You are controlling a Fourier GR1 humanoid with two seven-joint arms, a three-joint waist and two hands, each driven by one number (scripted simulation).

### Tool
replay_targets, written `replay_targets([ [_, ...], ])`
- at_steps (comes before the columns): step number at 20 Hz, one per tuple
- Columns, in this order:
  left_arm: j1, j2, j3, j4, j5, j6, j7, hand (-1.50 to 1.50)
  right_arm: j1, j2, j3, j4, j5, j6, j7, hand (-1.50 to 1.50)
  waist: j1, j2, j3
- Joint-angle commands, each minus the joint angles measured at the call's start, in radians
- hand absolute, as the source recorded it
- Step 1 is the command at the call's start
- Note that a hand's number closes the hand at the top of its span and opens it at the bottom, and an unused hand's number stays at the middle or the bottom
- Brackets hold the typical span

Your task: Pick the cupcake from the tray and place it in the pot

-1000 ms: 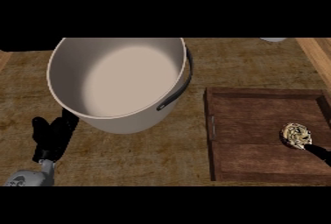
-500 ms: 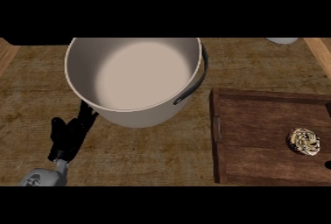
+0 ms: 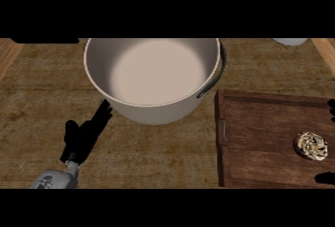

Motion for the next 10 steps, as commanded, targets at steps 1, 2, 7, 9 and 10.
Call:
replay_targets([
  [1,0.045,-0.001,0.007,-0.04,-0.016,-0.025,0.013,0.0,-0.017,0.035,0.006,0.116,0.077,0.085,-0.06,-1.5,-0.002,0.001,-0.002],
  [2,-0.01,-0.033,-0.006,-0.019,-0.026,-0.007,0.054,0.0,-0.045,0.067,0.018,0.206,0.129,0.064,-0.133,-1.5,-0.002,0.002,-0.002],
  [7,0.032,-0.008,0.046,-0.02,-0.048,-0.054,0.029,0.0,0.009,0.122,-0.073,0.177,0.186,0.053,-0.199,-1.5,-0.007,0.0,-0.002],
  [9,0.066,-0.019,0.051,0.017,-0.049,-0.078,-0.044,0.0,-0.05,0.119,-0.097,0.309,0.168,0.116,-0.259,-1.5,-0.003,0.001,-0.002],
  [10,0.0,-0.046,0.078,0.049,-0.064,-0.079,-0.016,0.0,-0.011,0.139,-0.122,0.189,0.167,0.129,-0.18,-1.5,-0.009,0.0,-0.003],
])
